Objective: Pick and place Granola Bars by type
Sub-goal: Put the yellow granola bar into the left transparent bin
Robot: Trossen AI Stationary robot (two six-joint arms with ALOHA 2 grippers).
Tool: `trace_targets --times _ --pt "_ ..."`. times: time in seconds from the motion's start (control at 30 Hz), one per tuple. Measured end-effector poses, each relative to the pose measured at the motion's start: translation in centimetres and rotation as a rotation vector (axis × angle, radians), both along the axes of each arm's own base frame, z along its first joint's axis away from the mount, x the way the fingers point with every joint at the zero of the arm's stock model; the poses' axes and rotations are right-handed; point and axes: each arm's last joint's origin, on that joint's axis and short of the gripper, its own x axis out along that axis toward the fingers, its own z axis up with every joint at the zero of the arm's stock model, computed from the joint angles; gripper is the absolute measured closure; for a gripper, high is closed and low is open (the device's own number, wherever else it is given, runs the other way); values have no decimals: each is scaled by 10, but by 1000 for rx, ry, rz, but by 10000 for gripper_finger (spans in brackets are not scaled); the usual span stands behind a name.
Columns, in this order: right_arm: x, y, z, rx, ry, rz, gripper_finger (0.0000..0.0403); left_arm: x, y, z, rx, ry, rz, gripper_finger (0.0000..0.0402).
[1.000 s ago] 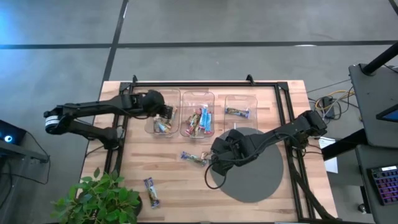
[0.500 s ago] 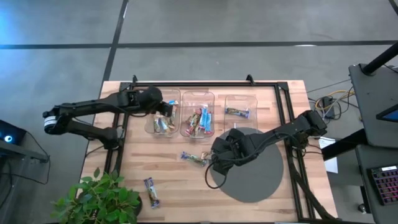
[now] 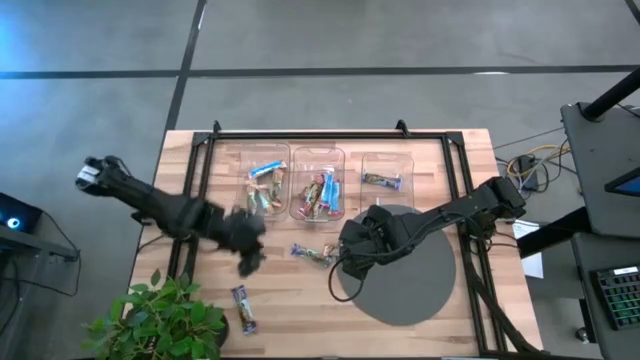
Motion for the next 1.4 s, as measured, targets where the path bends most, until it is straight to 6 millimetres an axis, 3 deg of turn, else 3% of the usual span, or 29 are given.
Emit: trace_targets --times 0.1,0.2,0.43,0.77,1.0,1.2,1.3,1.4 --pt "0 0 0 0 -1 4 172 -10 -26 -7 59 -9 -111 259" --pt "1 -1 0 9 1 6 172 -17 -38 -16 93 -26 -100 259" --pt "0 2 -1 96 37 30 172 -20 -41 -31 12 -23 18 259" --pt "-25 44 -6 126 143 195 172 -18 -40 -32 39 -60 53 259" --pt "-36 55 -34 173 205 239 172 -16 -40 -30 55 -105 70 259" --pt "-31 56 -55 151 114 271 172 -16 -40 -30 47 -104 78 259" --pt "-25 53 -63 86 36 286 172 -16 -40 -30 47 -104 79 259" --pt "-17 39 -76 141 7 278 172 -16 -40 -30 47 -104 79 259"
